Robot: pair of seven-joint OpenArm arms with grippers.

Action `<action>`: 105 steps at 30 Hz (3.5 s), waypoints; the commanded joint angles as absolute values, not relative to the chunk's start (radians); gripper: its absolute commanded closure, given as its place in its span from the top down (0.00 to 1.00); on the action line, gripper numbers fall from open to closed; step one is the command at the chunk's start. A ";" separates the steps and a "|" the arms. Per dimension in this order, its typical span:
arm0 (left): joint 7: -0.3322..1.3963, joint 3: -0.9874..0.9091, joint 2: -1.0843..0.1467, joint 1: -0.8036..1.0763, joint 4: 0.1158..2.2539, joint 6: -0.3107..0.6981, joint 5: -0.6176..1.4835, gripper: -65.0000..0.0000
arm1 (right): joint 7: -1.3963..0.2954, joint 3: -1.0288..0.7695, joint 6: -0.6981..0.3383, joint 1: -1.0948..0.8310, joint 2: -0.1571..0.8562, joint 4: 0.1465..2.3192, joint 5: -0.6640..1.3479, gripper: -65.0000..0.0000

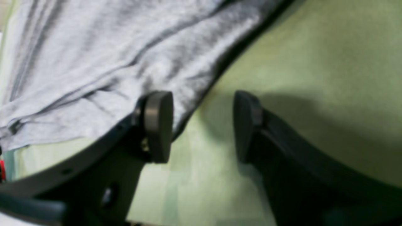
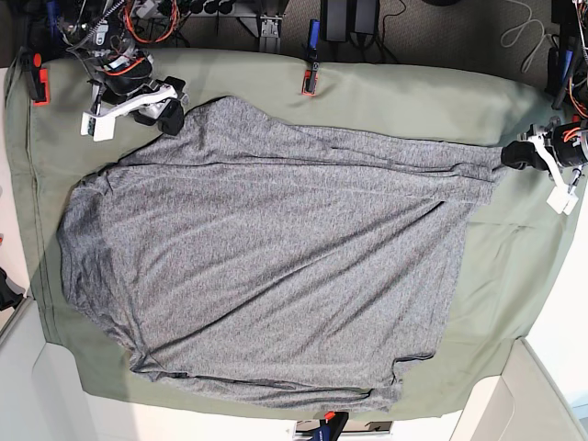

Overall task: Fold the T-shirt properly
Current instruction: 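Drag the held shirt edge along the mat with the right gripper, then pull the shirt with the right gripper while moving the left gripper inward, then open both grippers, release the shirt and lift away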

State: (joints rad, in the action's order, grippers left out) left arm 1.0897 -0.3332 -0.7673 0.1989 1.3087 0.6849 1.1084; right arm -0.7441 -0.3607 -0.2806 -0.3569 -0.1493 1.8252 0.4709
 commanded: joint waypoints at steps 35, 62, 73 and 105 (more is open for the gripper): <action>1.100 -0.342 -0.936 0.186 1.323 0.698 1.190 0.06 | -0.733 -0.196 -0.310 -0.128 -0.150 1.825 0.417 0.00; 0.798 -0.337 -0.909 0.149 1.323 0.698 0.978 0.06 | -0.710 -0.196 -0.311 0.183 -0.145 1.573 0.238 0.00; 0.721 -0.104 -0.908 -0.059 1.322 0.670 0.814 0.06 | -0.715 -0.196 -0.318 0.193 -0.144 1.534 0.228 0.00; 0.655 0.114 -0.740 -0.468 0.936 0.674 0.587 0.37 | -0.640 -0.196 -0.318 0.263 -0.097 1.416 0.150 0.21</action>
